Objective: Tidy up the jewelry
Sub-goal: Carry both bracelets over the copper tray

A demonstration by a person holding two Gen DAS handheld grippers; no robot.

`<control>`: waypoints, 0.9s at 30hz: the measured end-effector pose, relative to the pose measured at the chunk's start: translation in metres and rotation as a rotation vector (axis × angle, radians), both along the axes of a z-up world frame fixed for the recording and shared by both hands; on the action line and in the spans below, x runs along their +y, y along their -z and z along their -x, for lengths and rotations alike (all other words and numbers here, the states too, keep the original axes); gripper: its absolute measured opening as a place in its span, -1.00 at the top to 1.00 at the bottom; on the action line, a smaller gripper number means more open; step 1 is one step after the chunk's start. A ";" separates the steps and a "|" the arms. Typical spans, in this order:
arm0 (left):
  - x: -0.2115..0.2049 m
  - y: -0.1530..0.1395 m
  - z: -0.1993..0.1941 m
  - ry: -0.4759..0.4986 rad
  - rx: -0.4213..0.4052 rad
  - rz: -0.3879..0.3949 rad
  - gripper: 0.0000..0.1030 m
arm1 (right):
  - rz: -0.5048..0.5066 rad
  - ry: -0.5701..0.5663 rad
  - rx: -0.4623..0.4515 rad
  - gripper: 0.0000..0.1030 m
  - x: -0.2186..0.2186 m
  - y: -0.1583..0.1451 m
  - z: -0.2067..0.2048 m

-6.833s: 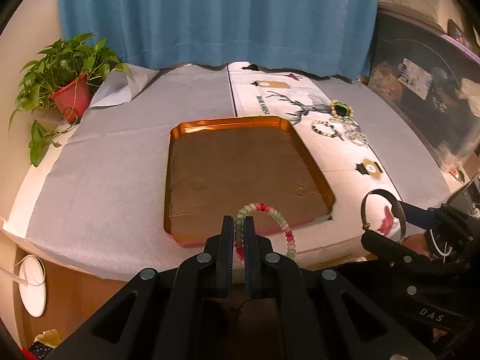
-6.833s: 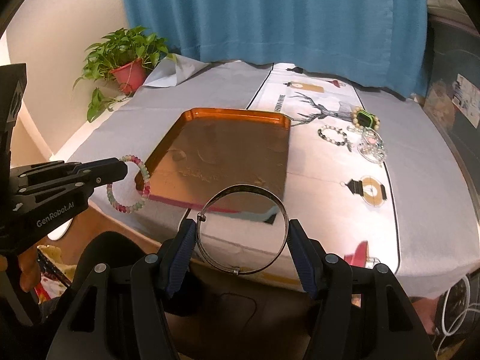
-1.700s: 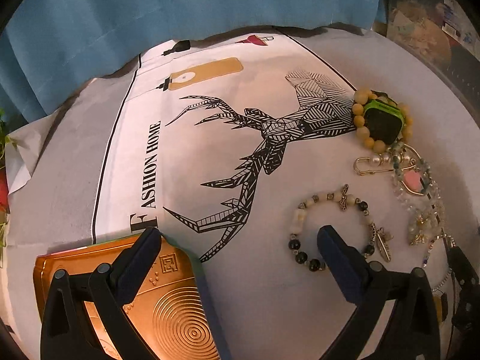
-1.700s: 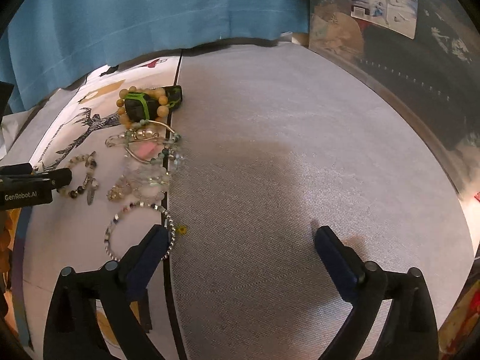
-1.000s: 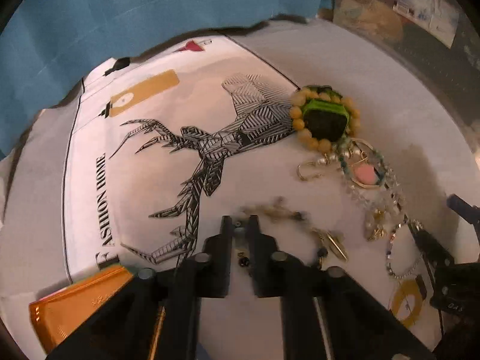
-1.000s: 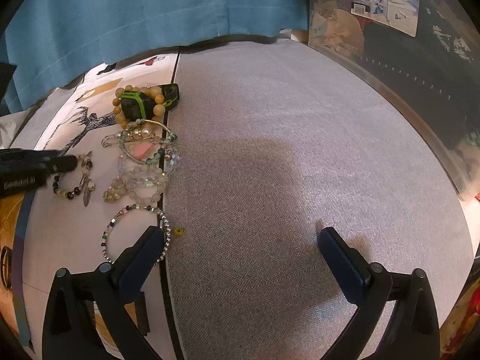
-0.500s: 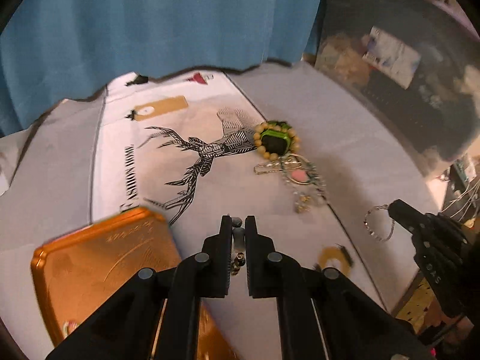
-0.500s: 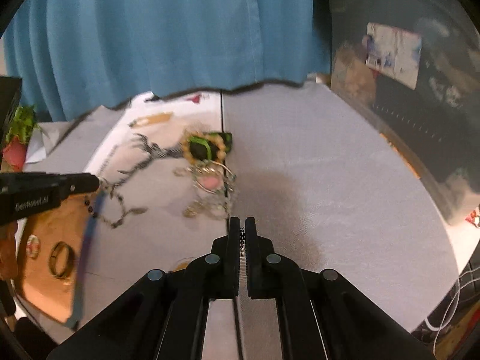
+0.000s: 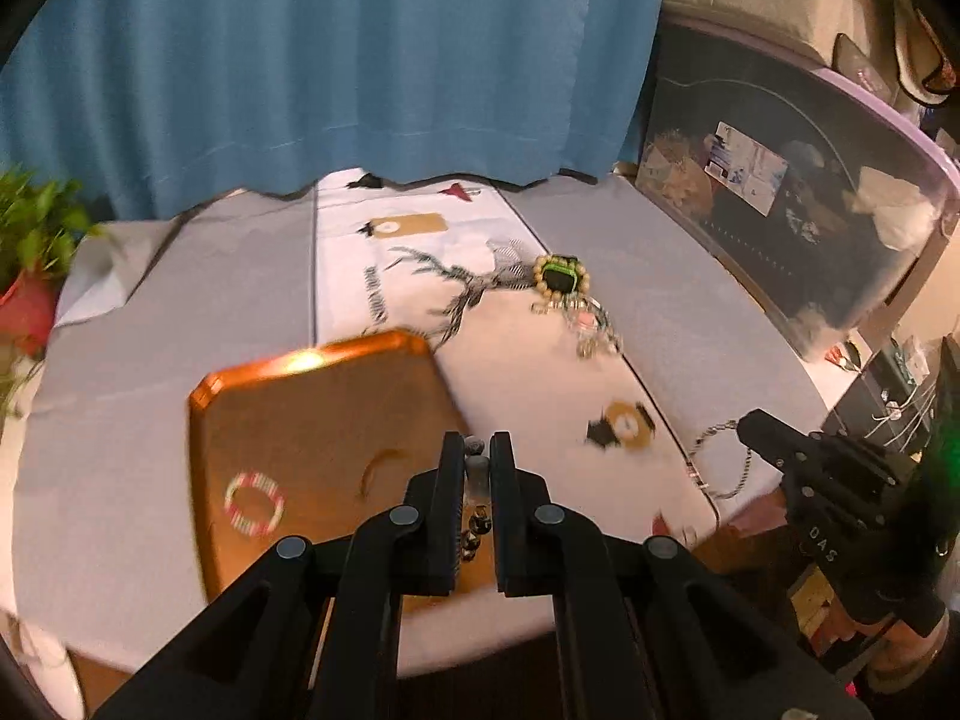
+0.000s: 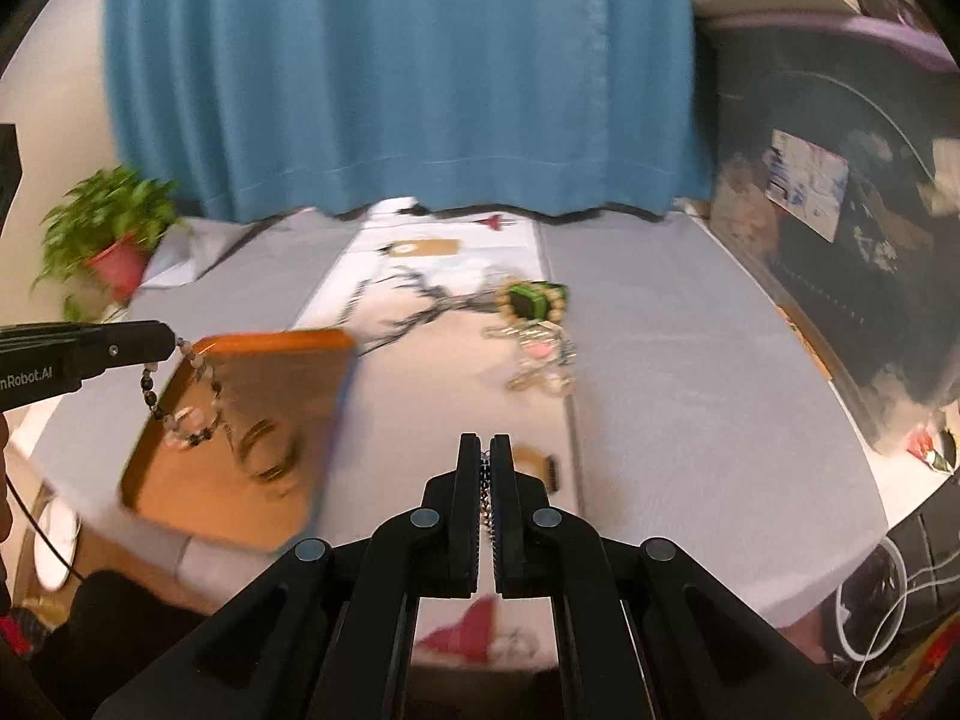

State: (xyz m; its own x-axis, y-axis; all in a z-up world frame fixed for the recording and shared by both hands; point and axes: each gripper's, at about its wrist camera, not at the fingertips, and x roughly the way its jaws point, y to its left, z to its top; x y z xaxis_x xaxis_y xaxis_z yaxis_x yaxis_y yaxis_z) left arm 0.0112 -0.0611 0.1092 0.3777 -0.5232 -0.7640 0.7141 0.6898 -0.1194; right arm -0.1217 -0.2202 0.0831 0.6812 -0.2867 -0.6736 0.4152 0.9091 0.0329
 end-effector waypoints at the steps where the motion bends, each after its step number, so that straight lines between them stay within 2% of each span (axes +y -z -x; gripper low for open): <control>1: 0.009 -0.001 0.006 -0.005 0.001 -0.001 0.88 | 0.001 -0.013 0.001 0.94 0.008 -0.001 0.003; 10: 0.083 0.010 0.066 -0.040 0.025 -0.016 0.88 | 0.004 -0.164 0.038 0.94 0.104 0.001 0.043; 15: 0.107 0.016 0.088 -0.058 0.044 -0.004 0.88 | -0.001 -0.235 0.061 0.94 0.146 0.006 0.061; 27: 0.127 0.018 0.106 -0.071 0.046 0.004 0.88 | 0.009 -0.305 0.097 0.94 0.179 0.012 0.072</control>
